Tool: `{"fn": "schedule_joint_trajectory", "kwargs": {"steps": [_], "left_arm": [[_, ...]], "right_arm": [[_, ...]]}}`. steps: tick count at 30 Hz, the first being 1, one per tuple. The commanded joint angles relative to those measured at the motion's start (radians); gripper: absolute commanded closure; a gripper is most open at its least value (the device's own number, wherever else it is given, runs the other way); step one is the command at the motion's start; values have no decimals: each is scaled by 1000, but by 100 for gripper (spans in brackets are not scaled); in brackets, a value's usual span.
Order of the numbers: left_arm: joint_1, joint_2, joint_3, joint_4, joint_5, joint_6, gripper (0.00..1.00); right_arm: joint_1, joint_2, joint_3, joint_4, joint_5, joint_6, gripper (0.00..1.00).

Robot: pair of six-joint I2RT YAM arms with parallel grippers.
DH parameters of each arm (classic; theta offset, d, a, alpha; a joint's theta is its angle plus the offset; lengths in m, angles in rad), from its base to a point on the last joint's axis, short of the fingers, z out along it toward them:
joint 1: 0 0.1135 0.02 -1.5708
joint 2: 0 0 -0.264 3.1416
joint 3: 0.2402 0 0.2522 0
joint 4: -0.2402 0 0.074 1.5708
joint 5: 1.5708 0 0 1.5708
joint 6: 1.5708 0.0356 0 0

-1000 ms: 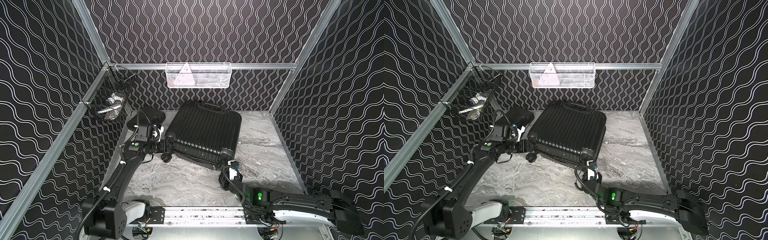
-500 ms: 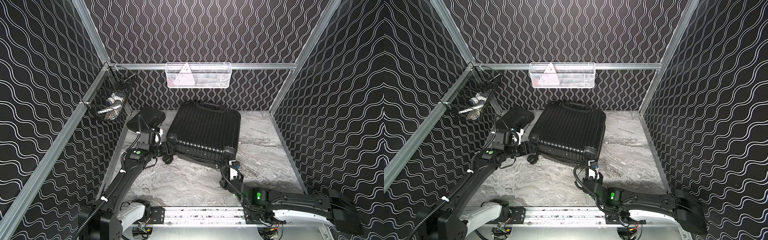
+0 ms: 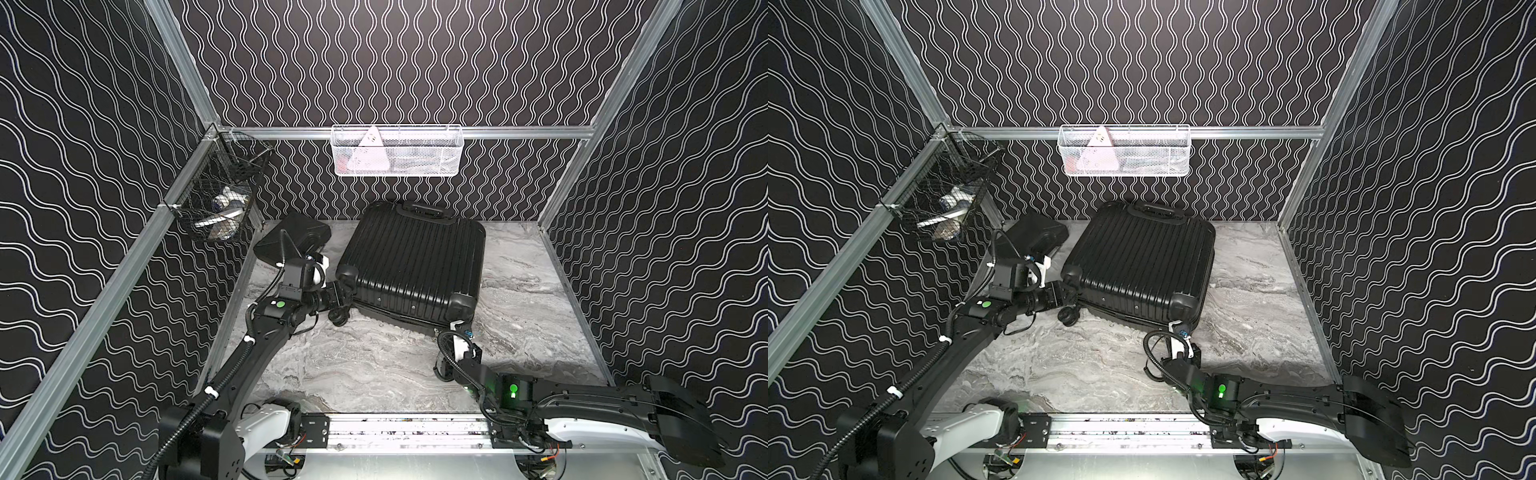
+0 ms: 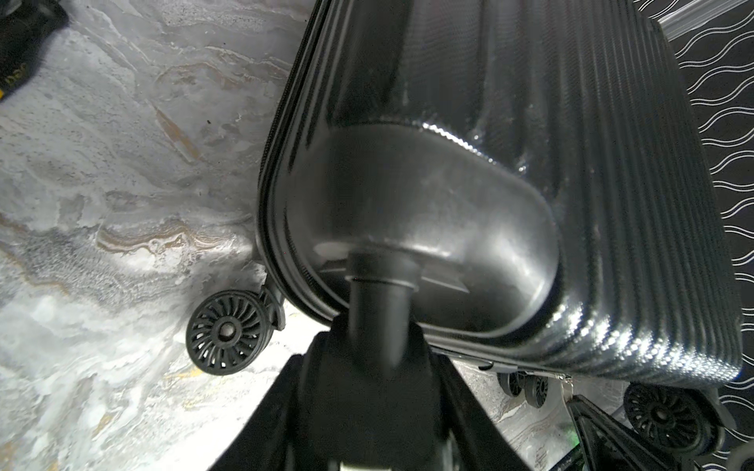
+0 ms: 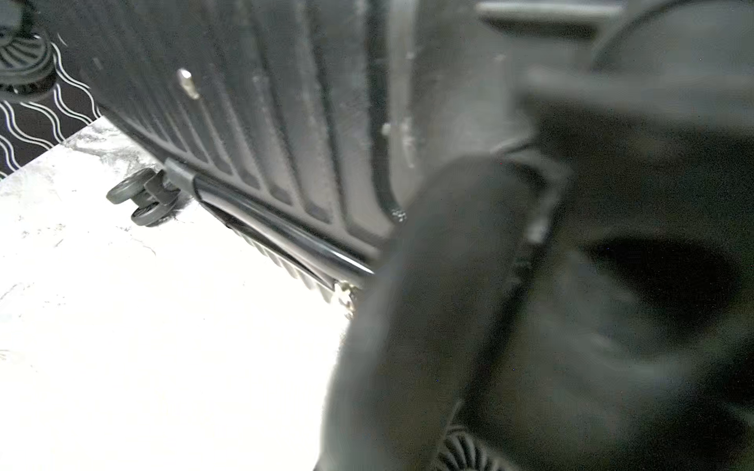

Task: Close the suitcase zippers
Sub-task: Zip the zipper on the suitcase.

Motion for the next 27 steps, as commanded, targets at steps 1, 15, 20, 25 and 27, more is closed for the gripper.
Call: {"fn": "schedule_joint_trajectory", "kwargs": {"steps": [1,15,20,25,27], "left_arm": [[-13,3,-5,131,79,-82,77],[-15,-16,39,28,-33,-3,1],[-14,-37,68,-12,-84,27,1],[-14,-74,119,-81,-186,65,1],[-14,-98,138,-108,-246,83,1]], "right_arm": [[6,12,12,109,-157,-36,100],[6,-2,86,-253,115,231,55],[6,41,163,-517,202,428,29],[6,89,230,-793,289,720,27],[6,100,249,-883,307,805,27]]}}
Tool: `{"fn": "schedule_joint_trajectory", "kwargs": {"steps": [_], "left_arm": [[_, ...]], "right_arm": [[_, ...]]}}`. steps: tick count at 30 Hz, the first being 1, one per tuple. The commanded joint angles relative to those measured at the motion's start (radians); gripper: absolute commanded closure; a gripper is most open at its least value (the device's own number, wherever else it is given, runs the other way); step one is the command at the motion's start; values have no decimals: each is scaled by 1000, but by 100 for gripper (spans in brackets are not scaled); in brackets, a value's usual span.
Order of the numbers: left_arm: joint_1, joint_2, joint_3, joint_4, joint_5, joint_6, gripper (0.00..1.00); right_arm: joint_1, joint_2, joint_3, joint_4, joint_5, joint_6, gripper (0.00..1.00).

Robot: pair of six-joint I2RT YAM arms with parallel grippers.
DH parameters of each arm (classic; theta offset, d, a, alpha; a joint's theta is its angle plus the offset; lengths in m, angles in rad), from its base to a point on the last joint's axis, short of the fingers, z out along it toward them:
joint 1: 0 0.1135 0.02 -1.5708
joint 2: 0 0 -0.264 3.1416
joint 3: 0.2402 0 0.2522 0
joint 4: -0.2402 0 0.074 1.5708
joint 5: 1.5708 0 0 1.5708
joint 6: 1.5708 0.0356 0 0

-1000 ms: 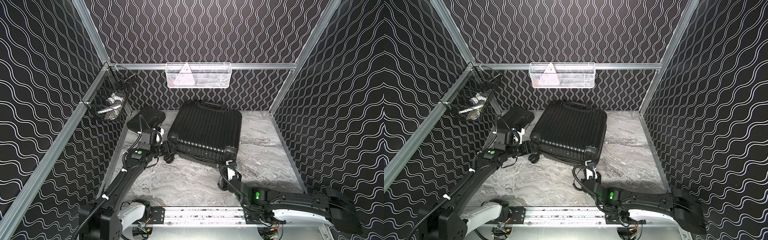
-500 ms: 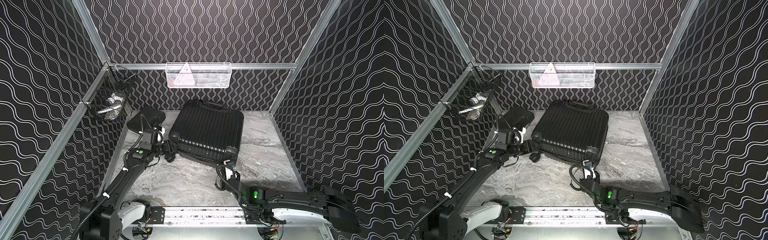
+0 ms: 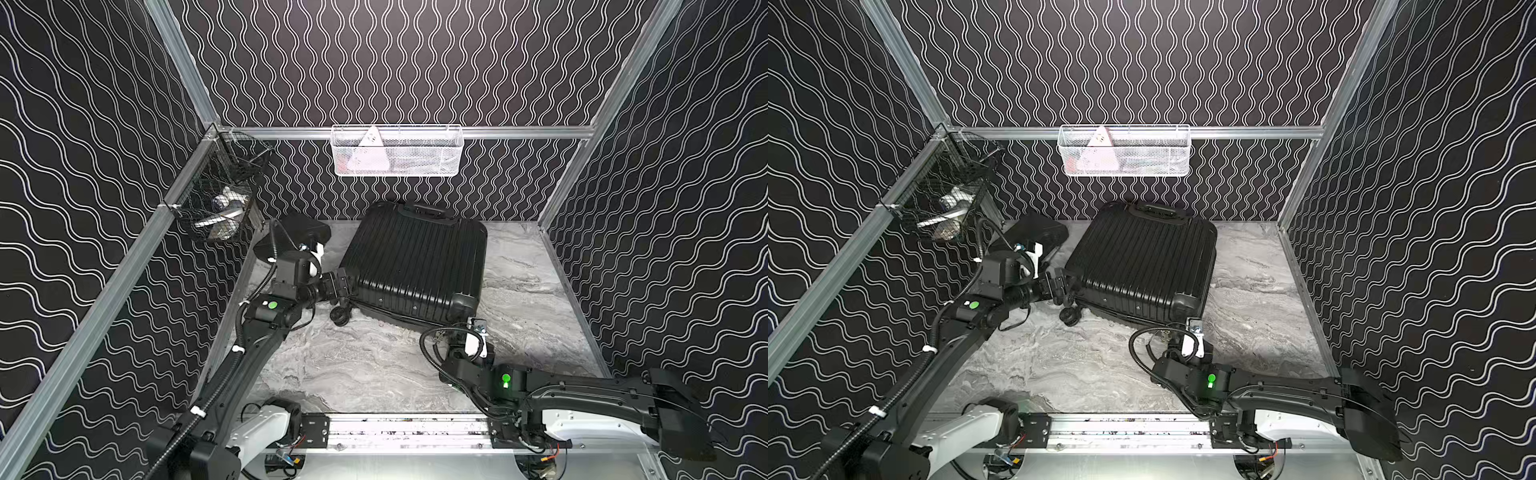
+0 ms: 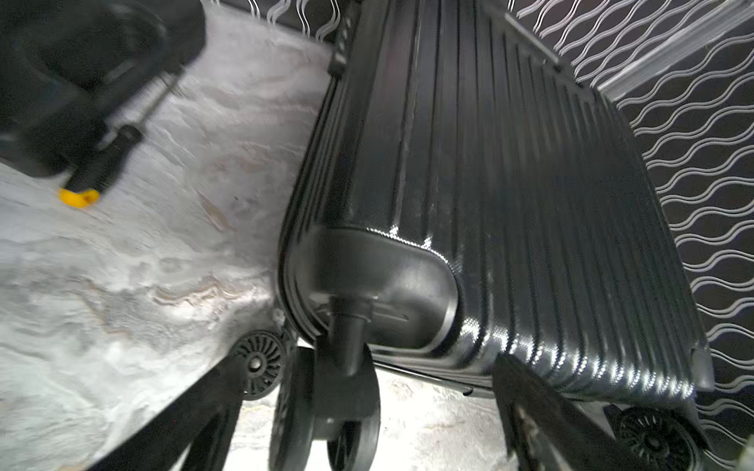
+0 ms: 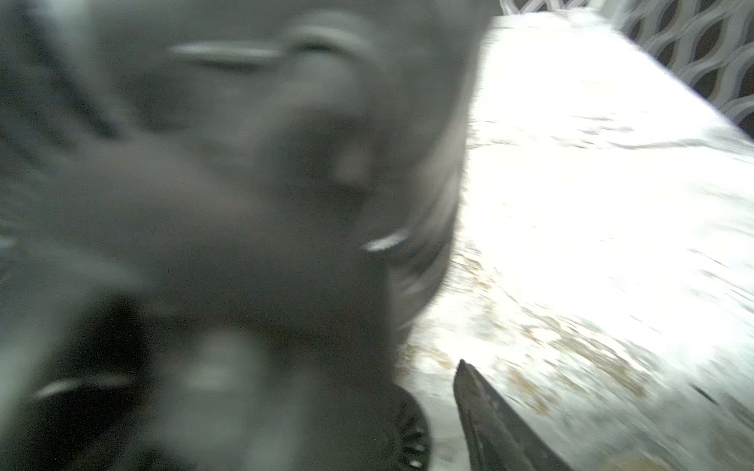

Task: Close the suitcase zippers
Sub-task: Zip the zipper on the suitcase, then reset both arms

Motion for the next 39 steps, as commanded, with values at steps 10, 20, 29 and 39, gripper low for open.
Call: {"fn": "schedule_joint_trajectory", "kwargs": {"steps": [10,20,29,39], "left_arm": [[23,-58,81,-118,-449,101,1],[173,-32,56,-60,-327,83,1],[241,-19,59,-57,-341,105,1],[311,11,18,23,-402,130,1]], "right_arm": [[-8,-25,85,-561,180,500,26],[-189,-277,59,-366,136,102,26],[-268,-309,139,-469,165,75,23],[-886,-346,67,100,-250,-582,21]]}}
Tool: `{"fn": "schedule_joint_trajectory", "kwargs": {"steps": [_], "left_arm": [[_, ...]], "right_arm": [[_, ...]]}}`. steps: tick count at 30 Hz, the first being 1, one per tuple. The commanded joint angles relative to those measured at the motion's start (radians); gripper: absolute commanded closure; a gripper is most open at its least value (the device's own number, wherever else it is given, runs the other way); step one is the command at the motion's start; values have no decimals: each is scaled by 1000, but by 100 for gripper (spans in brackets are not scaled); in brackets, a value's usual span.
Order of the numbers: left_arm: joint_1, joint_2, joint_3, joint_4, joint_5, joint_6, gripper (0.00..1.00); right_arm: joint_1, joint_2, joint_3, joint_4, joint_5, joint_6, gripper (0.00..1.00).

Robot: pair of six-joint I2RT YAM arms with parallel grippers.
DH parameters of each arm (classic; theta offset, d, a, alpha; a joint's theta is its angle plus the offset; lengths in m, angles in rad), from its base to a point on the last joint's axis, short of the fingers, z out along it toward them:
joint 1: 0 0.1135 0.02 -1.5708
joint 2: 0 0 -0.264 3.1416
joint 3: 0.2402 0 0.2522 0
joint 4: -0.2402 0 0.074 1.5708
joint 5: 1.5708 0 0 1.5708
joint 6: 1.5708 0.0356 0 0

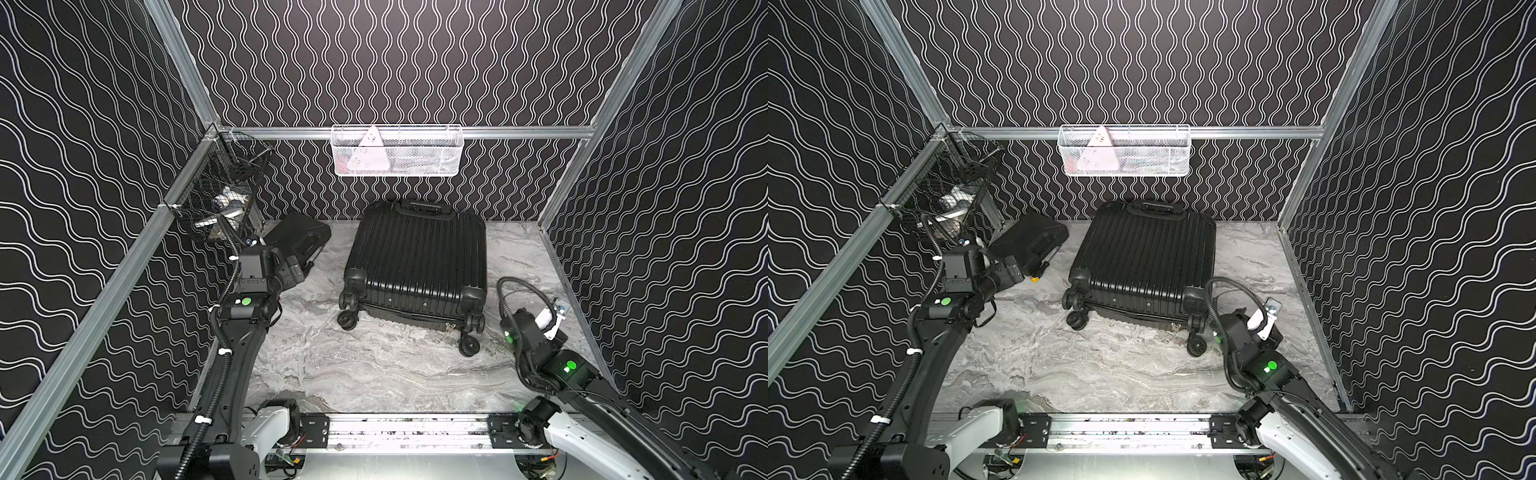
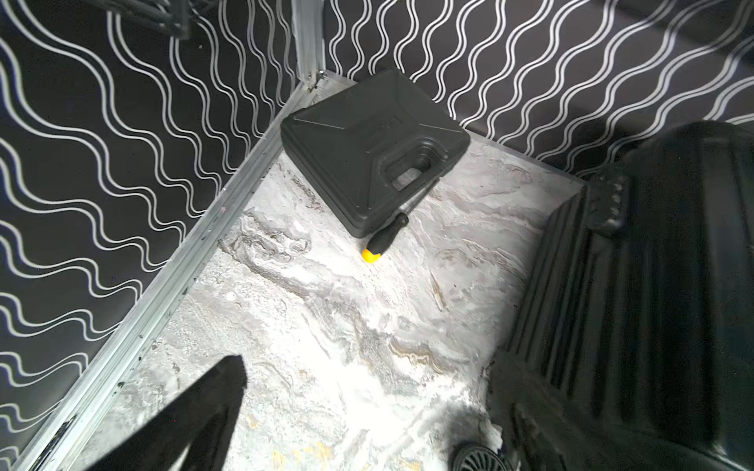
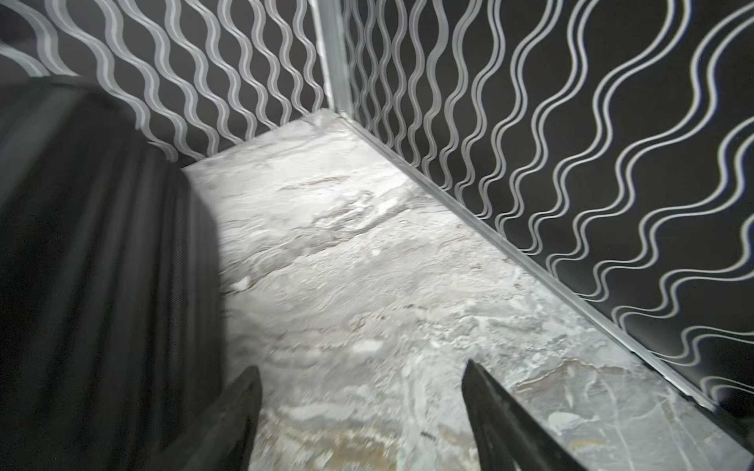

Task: Close the suitcase zippers
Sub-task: Reset both arms

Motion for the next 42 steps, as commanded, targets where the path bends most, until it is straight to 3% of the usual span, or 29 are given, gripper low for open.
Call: {"fn": "schedule_joint_trajectory", "kwargs": {"steps": [1,4,7,13,20,25,30,38,42], "left_arm": [[19,5,-29,74,-58,28,1],[47,-4,-88,122,-81,-5,1],[48,-32,-200,213,-101,-73,1],[48,-112,-442,457,-96,-89,1],[48,-109,-689,864,-45,57,1],[47,-5,-766,1128,104,123,1],[47,184,-796,1396,263,183,1],[46,524,-844,1848,381,208,1],[27,573,-828,1873,398,234,1]], "right_arm": [[-204,52,8,227,-245,-222,21],[-398,138,16,301,-404,-251,20],[-500,209,-9,415,-446,-263,20],[-555,349,-72,677,-435,-345,18],[-580,419,-186,955,-458,-403,17],[-580,444,-244,1117,-561,-454,17],[-582,539,-237,1211,-639,-480,16],[-582,709,-310,1534,-712,-534,16],[-582,750,-271,1509,-777,-545,15]]}}
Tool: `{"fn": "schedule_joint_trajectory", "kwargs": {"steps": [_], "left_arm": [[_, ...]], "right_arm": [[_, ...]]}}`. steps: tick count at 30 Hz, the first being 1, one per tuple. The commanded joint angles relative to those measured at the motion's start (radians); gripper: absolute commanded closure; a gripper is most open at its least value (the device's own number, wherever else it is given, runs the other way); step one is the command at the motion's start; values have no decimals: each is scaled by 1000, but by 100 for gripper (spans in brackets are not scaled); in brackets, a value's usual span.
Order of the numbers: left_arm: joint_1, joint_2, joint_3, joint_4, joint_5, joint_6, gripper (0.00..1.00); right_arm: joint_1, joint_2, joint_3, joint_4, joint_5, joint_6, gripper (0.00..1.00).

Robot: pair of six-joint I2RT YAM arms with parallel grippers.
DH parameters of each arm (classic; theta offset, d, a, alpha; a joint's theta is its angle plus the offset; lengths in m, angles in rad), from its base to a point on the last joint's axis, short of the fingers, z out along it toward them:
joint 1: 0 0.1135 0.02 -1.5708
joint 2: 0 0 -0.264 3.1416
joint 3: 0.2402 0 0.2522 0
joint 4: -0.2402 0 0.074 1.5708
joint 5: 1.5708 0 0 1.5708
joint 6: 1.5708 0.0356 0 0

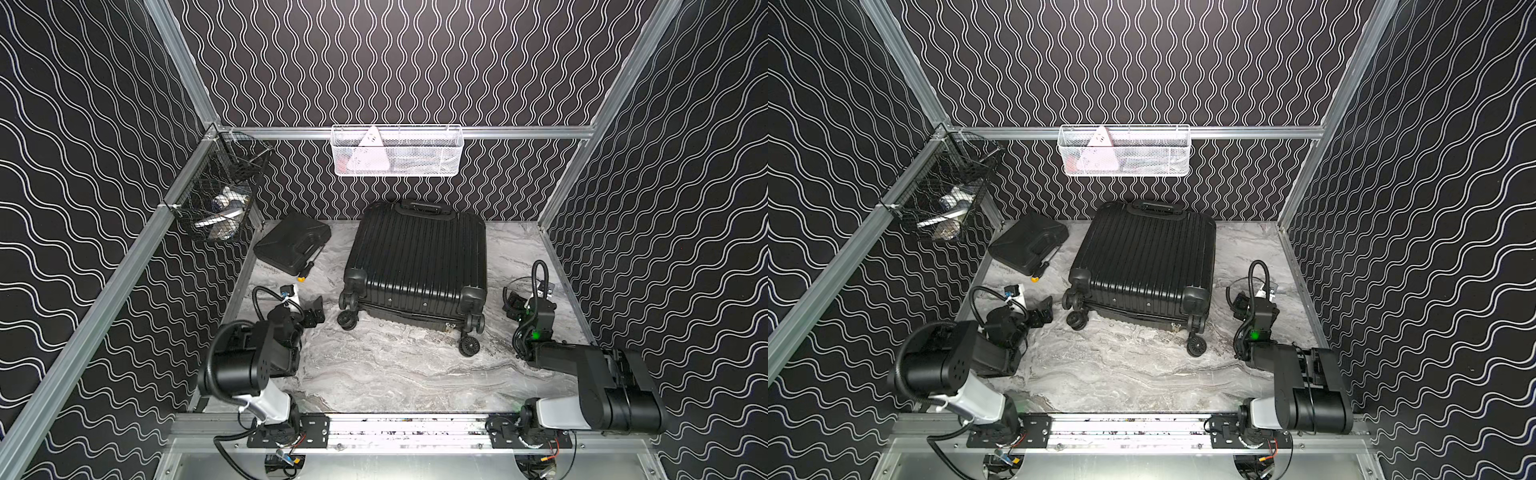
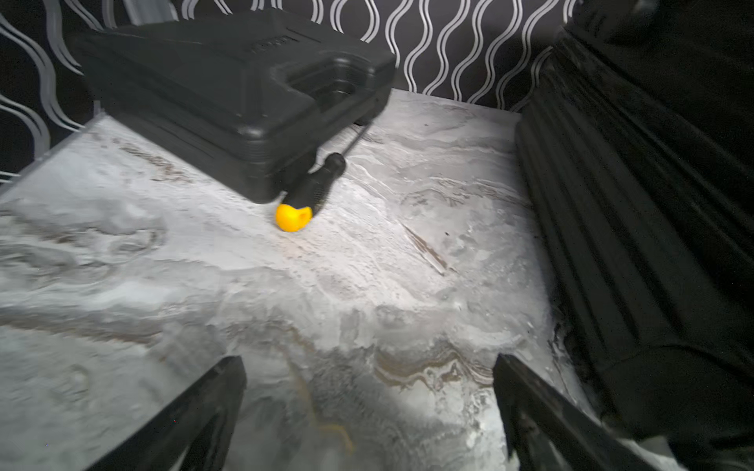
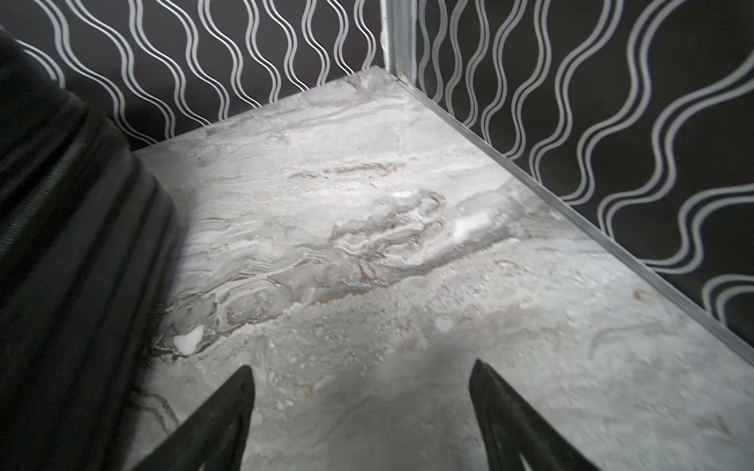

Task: Close the suitcase zippers
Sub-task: Reset both arms

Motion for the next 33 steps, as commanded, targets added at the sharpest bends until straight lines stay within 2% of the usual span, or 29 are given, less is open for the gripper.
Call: {"fn": "schedule_joint_trajectory", "kwargs": {"steps": [1,2,3,5,6,7,9,10,12,15,19,21,24,33], "left_arm": [[-23,-9,22,118,19,46,1],[-39,-15,40,75,-7,53,1],[-56,-20,60,31,-28,68,1],[-93,-7,96,-42,-73,97,1],[-106,32,120,-53,-96,101,1],[-109,40,137,-58,-110,98,1],[-140,13,169,-178,-172,120,1],[-142,29,170,-146,-190,121,1],[-142,18,172,-171,-186,123,1],[-142,18,173,-170,-185,126,1],[-143,27,176,-160,-176,130,1],[-142,21,182,-185,-164,140,1],[-142,23,184,-187,-168,141,1],[-143,25,179,-170,-201,128,1]], "right_arm": [[0,27,30,78,-81,-26,14],[0,61,28,116,-96,-31,13],[0,105,14,187,-122,-40,7],[0,209,-9,337,-130,-45,0],[0,265,-21,451,-122,-50,0],[2,271,-27,483,-122,-50,0],[2,189,20,253,-88,-25,0],[2,188,52,181,-59,-6,0],[19,246,86,222,-48,-40,0],[34,221,108,128,-23,-36,0],[34,248,90,219,-29,-49,0],[34,232,102,157,-27,-40,0],[34,246,93,205,-28,-48,0],[34,242,96,193,-29,-46,0]]}}
